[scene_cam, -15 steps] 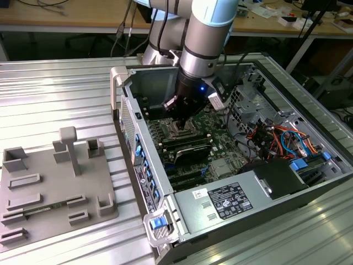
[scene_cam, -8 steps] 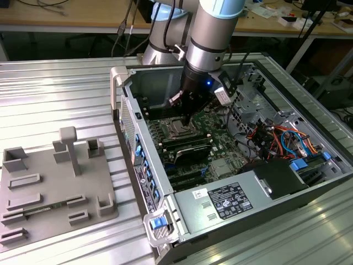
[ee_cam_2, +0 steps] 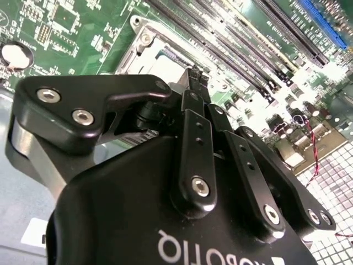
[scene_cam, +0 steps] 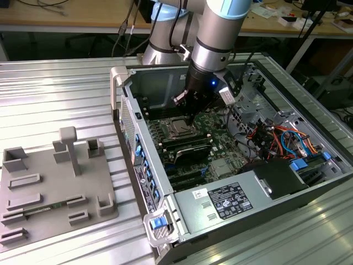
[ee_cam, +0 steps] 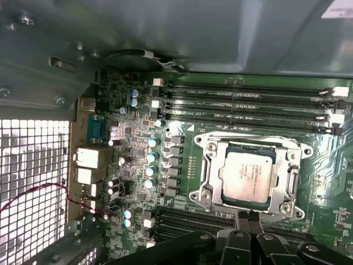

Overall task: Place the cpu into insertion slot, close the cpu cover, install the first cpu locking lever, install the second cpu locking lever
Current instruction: 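Install the second cpu locking lever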

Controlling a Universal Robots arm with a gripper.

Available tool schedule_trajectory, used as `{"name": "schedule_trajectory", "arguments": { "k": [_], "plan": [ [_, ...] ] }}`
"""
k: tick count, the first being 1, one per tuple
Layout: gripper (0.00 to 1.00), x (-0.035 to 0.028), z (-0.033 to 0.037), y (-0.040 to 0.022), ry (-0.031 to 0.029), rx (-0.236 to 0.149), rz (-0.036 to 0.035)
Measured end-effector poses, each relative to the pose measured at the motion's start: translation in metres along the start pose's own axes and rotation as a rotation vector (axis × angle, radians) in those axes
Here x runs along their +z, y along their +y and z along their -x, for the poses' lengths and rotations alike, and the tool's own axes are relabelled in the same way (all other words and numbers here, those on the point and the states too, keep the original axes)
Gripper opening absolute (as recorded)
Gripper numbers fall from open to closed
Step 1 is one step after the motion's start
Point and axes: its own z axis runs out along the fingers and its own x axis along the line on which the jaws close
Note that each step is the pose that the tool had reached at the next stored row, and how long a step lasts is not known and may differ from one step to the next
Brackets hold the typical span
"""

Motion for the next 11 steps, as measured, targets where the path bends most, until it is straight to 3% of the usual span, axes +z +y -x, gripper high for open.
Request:
{"name": "schedule_trajectory", "arguments": {
  "k": [3, 11],
  "plan": [
    [0.11, 0.0005, -0.0007, -0.0072, 0.0007, 0.000, 0.0002],
    [0.11, 0.0020, -0.0047, -0.0132, 0.0008, 0.000, 0.0003]
  ]
}}
